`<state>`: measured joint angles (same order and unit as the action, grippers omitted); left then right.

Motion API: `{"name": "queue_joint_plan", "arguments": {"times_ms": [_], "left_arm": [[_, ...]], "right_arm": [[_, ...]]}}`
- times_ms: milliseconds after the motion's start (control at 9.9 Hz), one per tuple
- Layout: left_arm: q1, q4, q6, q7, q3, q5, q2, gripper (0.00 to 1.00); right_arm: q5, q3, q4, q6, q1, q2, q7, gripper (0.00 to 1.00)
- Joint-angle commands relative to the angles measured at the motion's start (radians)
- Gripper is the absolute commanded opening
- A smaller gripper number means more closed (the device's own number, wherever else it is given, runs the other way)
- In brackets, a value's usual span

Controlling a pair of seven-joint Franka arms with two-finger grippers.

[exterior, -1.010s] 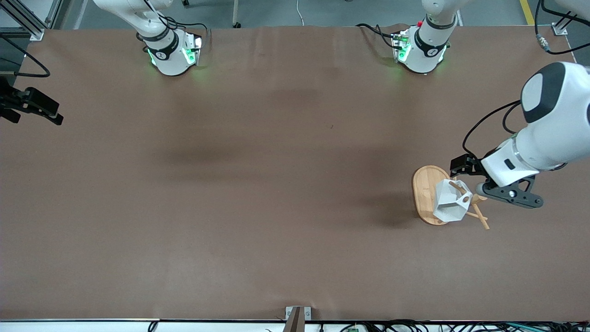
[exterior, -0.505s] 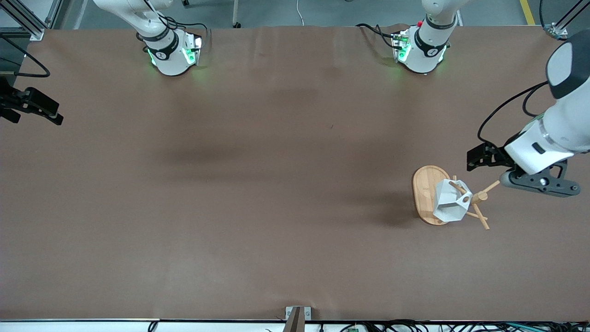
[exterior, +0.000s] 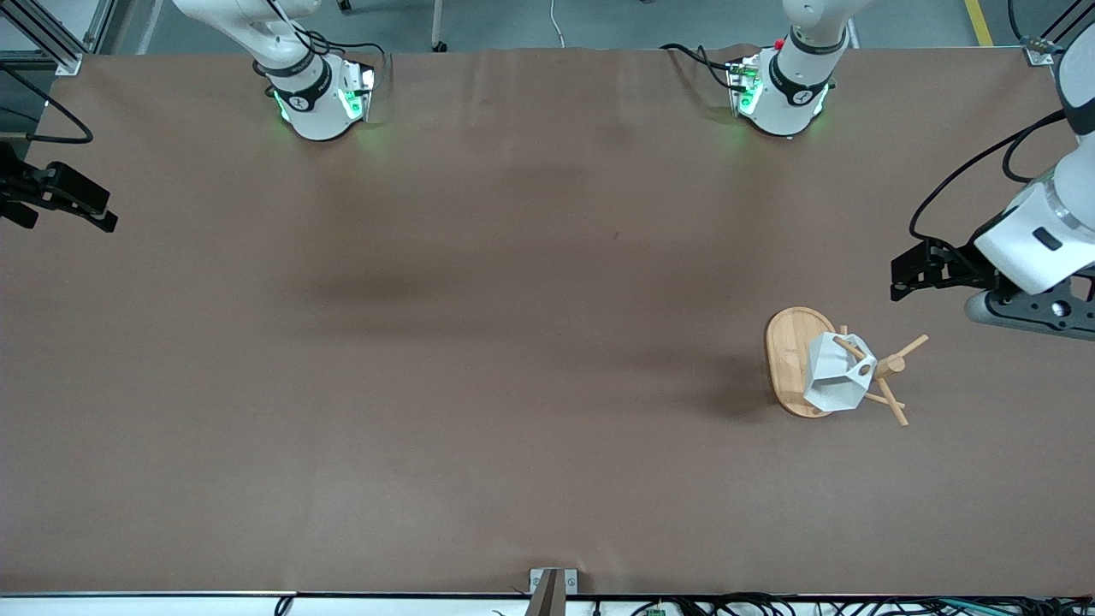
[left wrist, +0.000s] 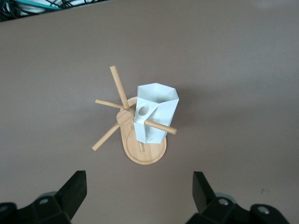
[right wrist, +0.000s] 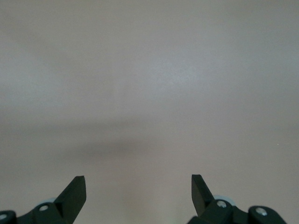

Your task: Hang cup on rack

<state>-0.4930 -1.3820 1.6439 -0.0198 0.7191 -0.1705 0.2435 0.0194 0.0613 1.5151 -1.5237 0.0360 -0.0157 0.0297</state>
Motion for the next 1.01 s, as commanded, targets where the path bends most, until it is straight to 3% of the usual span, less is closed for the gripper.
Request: {"name": "queue_joint_plan", "arguments": {"times_ms": [0, 101, 505, 707, 909], "left_arm": [[0.155, -0.026, -0.019, 0.008, -0.21, 0.079, -0.08, 1.0], [0.224, -0.035, -0.041, 0.009, -0.301, 0.122, -0.116, 1.0], [0.477, -0.138, -0.087, 0.006, -0.556, 0.137, -0.255, 1.0], [0.53, -0.208, -0.085, 0.004, -0.619, 0.137, -0.314, 1.0], [0.53, -0.261, -0.084, -0.018, -0.624, 0.138, -0.351, 1.0]], "right_arm": [[0.004, 0.008, 0.03, -0.013, 0.01, -0.026, 0.002, 0.99], [0.004, 0.008, 0.03, -0.015, 0.01, -0.026, 0.002, 0.99], [0.004, 0.008, 0.03, -0.019, 0.012, -0.026, 0.002, 0.99], [0.004, 0.008, 0.03, -0.019, 0.013, -0.026, 0.002, 0.99], [0.004, 0.008, 0.03, -0.018, 0.013, -0.026, 0.002, 0.99]]}}
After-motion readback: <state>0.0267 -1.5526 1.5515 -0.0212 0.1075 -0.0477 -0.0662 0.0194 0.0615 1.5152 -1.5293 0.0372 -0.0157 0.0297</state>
